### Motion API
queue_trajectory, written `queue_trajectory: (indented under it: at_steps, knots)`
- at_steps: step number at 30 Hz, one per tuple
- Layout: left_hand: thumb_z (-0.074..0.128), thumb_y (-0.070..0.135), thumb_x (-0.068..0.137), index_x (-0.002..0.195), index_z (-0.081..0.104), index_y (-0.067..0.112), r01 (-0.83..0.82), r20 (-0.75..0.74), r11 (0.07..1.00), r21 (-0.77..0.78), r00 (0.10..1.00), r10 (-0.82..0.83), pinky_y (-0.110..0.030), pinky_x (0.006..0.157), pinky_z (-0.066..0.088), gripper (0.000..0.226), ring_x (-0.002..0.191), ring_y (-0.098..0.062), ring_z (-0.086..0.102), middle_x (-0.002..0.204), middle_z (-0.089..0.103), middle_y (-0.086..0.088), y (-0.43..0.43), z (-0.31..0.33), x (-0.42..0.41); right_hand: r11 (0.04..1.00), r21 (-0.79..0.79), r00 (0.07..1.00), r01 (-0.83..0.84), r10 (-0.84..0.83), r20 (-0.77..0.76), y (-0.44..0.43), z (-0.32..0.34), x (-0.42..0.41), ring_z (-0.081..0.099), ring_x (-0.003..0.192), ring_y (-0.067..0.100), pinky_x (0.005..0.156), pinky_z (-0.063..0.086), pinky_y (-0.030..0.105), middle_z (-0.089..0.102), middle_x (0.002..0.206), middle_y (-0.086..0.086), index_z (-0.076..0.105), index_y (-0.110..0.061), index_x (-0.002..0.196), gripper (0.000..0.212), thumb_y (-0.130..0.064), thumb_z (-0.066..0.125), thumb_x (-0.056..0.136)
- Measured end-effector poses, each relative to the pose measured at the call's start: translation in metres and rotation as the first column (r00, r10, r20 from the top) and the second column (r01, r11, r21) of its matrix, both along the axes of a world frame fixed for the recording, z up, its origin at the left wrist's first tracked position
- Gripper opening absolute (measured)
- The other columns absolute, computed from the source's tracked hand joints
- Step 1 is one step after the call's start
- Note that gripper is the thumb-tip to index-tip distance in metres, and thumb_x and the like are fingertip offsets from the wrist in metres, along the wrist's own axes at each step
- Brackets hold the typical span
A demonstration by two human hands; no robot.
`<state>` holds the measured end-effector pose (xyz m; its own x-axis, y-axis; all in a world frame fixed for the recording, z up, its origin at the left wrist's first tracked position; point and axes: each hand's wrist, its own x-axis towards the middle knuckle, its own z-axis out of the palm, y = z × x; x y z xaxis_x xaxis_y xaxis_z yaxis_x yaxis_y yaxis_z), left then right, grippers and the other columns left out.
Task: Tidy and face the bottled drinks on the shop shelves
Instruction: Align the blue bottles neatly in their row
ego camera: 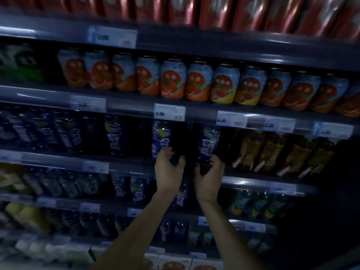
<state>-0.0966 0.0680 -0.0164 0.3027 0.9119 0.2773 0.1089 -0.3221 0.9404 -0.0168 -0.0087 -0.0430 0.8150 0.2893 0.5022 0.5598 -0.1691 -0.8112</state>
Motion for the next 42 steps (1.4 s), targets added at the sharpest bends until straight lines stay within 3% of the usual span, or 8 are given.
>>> queue_trajectory:
  at_steps: [4, 7, 12, 20, 24, 30, 38, 42]
  knots:
    - [0.071, 0.017, 0.085, 0.111, 0.049, 0.027, -0.046, 0.014, 0.999, 0.000, 0.999, 0.046, -0.003, 0.066, 0.042, 0.035, 0.088, 0.007, 0.055, 0.100, 0.056, 0.011, 0.037, 0.003, -0.046, 0.998, 0.010, 0.998, -0.061, 0.061, -0.011, 0.039, 0.005, -0.040, 0.049, 0.110, 0.021, 0.088, 0.029, 0.012, 0.048, 0.118, 0.009, 0.045, -0.007, 0.126, 0.048, -0.015, 0.068, 0.085]
    - [0.068, 0.021, 0.087, 0.117, 0.050, 0.022, -0.114, -0.037, 0.993, 0.040, 0.993, 0.115, -0.008, 0.072, 0.038, 0.034, 0.094, 0.002, 0.050, 0.111, 0.050, 0.008, 0.061, 0.005, -0.074, 0.995, 0.022, 0.995, -0.097, 0.098, -0.022, 0.062, 0.007, -0.062, 0.048, 0.110, 0.014, 0.088, 0.028, 0.008, 0.046, 0.120, 0.002, 0.043, -0.012, 0.128, 0.049, -0.021, 0.068, 0.086]
    - [0.065, 0.021, 0.090, 0.128, 0.044, 0.013, -0.194, -0.096, 0.979, 0.066, 0.975, 0.199, -0.022, 0.084, 0.039, 0.044, 0.106, -0.013, 0.046, 0.126, 0.042, -0.003, 0.104, 0.005, -0.112, 0.995, 0.012, 0.994, -0.097, 0.097, -0.051, 0.093, 0.008, -0.087, 0.044, 0.107, 0.003, 0.088, 0.034, 0.013, 0.044, 0.122, -0.002, 0.041, -0.015, 0.132, 0.053, -0.028, 0.067, 0.088]
    - [0.067, 0.026, 0.089, 0.145, 0.029, 0.013, -0.108, -0.175, 0.994, -0.035, 0.979, 0.100, -0.020, 0.085, 0.036, 0.069, 0.109, -0.013, 0.044, 0.145, 0.032, -0.005, 0.158, -0.006, -0.132, 1.000, 0.001, 0.991, -0.027, 0.027, -0.131, 0.122, 0.008, -0.096, 0.041, 0.107, 0.006, 0.089, 0.036, 0.019, 0.038, 0.134, 0.005, 0.034, -0.011, 0.139, 0.064, -0.023, 0.069, 0.087]
    - [0.067, 0.028, 0.088, 0.146, 0.028, 0.011, -0.060, -0.187, 0.996, -0.072, 0.981, 0.046, -0.020, 0.086, 0.036, 0.072, 0.112, -0.014, 0.045, 0.143, 0.034, -0.005, 0.175, -0.012, -0.127, 1.000, -0.008, 0.988, 0.026, -0.027, -0.153, 0.128, 0.005, -0.089, 0.041, 0.122, 0.018, 0.094, 0.035, 0.022, 0.035, 0.140, 0.009, 0.030, -0.012, 0.142, 0.071, -0.023, 0.070, 0.086]
    - [0.069, 0.031, 0.087, 0.143, 0.035, 0.011, -0.051, -0.175, 0.998, -0.034, 0.984, 0.044, -0.032, 0.096, 0.043, 0.069, 0.120, -0.021, 0.047, 0.138, 0.041, -0.005, 0.186, -0.016, -0.118, 0.997, -0.033, 0.982, 0.071, -0.076, -0.174, 0.136, 0.002, -0.073, 0.043, 0.125, 0.024, 0.098, 0.032, 0.022, 0.035, 0.142, 0.011, 0.029, -0.008, 0.144, 0.077, -0.024, 0.073, 0.083]
    - [0.073, 0.030, 0.083, 0.136, 0.044, 0.018, -0.044, -0.094, 0.996, -0.073, 0.995, 0.037, -0.024, 0.082, 0.045, 0.062, 0.113, -0.013, 0.052, 0.128, 0.056, -0.002, 0.195, -0.022, -0.120, 0.996, -0.044, 0.982, 0.072, -0.078, -0.174, 0.143, -0.004, -0.067, 0.047, 0.122, 0.023, 0.098, 0.035, 0.024, 0.045, 0.136, 0.011, 0.035, -0.006, 0.142, 0.073, -0.028, 0.073, 0.083]
    - [0.075, 0.033, 0.081, 0.132, 0.048, 0.019, -0.041, -0.094, 0.996, -0.075, 0.995, 0.034, -0.020, 0.076, 0.044, 0.060, 0.105, -0.008, 0.051, 0.123, 0.060, -0.001, 0.199, -0.022, -0.122, 0.999, 0.020, 0.975, 0.043, -0.037, -0.219, 0.143, -0.003, -0.065, 0.057, 0.111, 0.020, 0.098, 0.047, 0.032, 0.056, 0.126, 0.009, 0.040, -0.006, 0.138, 0.067, -0.023, 0.074, 0.083]
